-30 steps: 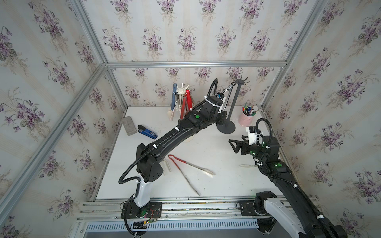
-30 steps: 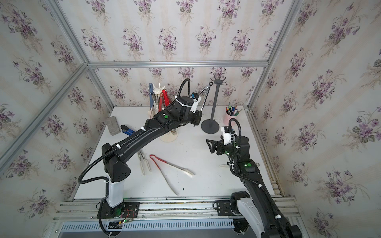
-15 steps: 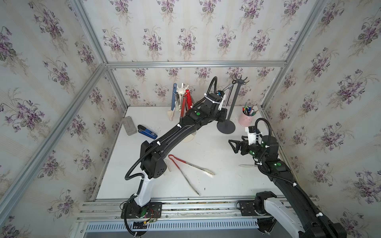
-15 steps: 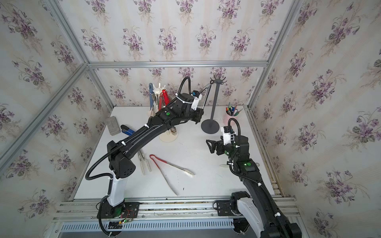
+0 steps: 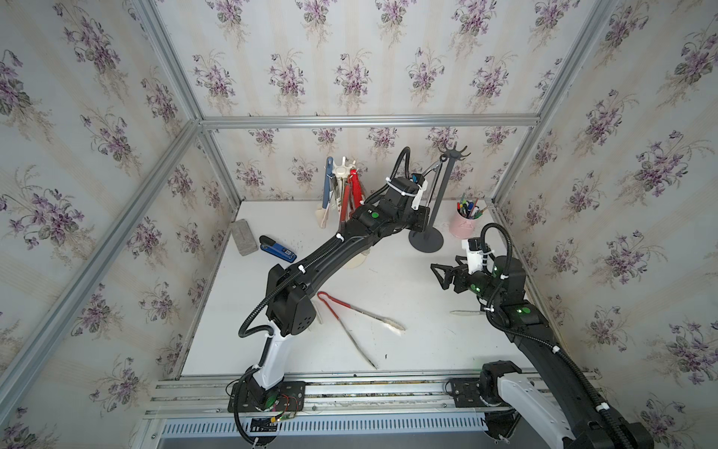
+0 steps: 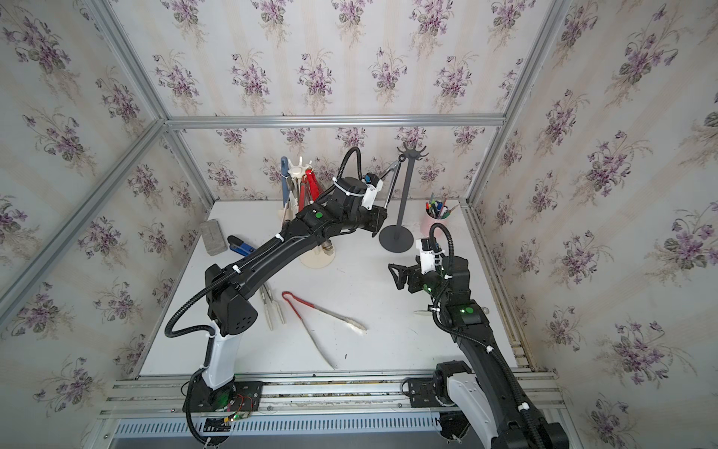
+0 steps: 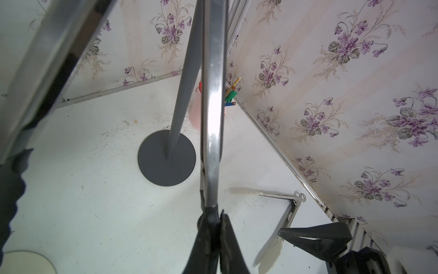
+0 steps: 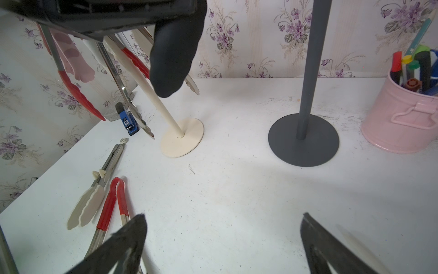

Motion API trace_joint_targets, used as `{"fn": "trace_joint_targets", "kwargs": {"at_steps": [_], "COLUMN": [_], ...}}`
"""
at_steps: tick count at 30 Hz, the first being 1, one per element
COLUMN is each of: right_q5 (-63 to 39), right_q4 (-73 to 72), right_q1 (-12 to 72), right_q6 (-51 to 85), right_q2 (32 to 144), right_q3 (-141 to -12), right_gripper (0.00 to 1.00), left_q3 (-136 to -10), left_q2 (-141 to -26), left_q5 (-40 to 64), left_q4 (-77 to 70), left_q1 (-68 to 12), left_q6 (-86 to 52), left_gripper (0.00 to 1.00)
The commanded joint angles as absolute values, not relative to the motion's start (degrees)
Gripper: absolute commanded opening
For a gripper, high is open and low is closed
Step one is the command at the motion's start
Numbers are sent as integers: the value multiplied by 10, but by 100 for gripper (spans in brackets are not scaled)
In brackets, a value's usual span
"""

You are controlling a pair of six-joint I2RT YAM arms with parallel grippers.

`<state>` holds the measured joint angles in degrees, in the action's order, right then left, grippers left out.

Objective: Hang food tongs on kitchen utensil racks
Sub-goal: Hang the food tongs on the rack.

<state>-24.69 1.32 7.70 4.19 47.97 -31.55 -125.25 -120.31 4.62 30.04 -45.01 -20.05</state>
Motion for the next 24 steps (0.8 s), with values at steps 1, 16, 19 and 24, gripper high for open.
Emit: {"fn": "trace_joint_targets", "kwargs": {"at_steps": [1,16,19,24], "right_q5": [-240,-192,-181,-171], "right_q4": [13,82,126,191], "right_q1": [75,43,25,-5], "right_q6": [59,141,176,248], "right_q2": [481,484,507,549], "right_q3": [-319,-326,-337,-351], "right_gripper": [100,99,97,91], "left_q3": [-1250,-1241,-1233,-1197], "left_q2": [-1199,-1161,-1140,-1092], "left_q5": [55,41,49,50], "left_q4": [295,293,293,287], "left_q1": [-449,-450,-450,-451], "left_q6": [-203,-189,-181,-169], "left_gripper": [18,86,88,92]}}
